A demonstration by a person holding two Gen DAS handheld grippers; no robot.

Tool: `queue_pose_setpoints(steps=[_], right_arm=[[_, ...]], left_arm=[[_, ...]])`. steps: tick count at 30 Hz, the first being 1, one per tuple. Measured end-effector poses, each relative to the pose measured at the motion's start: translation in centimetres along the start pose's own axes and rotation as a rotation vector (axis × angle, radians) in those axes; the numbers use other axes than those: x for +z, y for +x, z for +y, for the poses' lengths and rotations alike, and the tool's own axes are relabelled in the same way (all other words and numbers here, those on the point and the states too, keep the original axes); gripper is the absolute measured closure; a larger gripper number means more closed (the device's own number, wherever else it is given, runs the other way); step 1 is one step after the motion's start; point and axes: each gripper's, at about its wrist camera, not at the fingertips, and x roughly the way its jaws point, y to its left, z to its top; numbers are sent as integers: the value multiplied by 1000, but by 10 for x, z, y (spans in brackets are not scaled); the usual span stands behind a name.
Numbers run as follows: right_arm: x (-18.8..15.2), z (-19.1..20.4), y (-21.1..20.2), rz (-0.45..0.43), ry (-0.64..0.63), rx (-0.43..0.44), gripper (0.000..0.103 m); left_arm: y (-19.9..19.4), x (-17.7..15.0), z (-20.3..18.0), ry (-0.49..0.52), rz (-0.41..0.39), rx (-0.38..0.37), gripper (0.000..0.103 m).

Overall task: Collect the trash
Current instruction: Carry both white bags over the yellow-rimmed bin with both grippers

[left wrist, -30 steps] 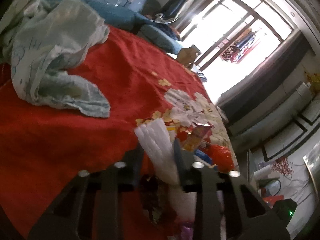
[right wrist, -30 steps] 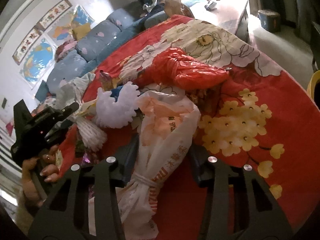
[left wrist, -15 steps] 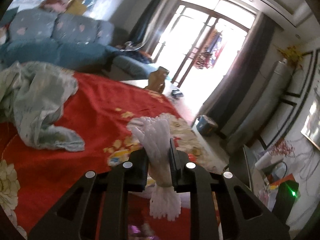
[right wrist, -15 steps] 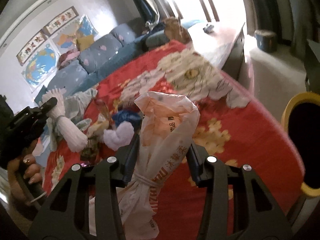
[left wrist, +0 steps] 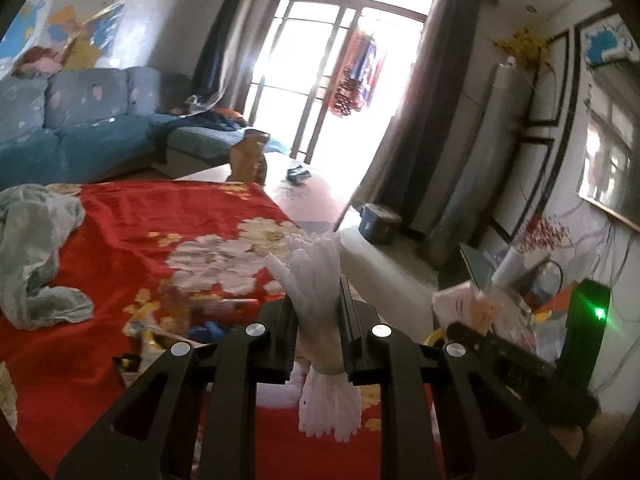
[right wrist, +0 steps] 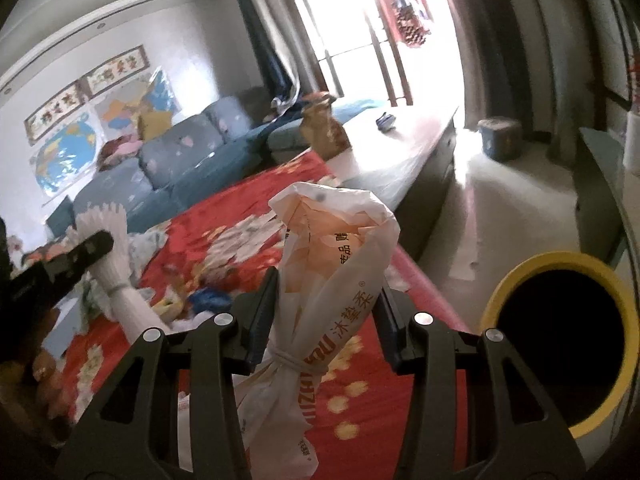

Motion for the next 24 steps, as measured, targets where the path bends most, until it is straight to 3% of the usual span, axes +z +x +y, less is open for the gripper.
queue_pose_setpoints(steps=[11,24], right_arm=[[13,-43,-19,-109,10,-154,65],[13,-119,-30,-154,72,-350,65]], left_arm=[[22,-14,-60,92,36,-71,86],[59,-29,-123,178,99,-171,86]])
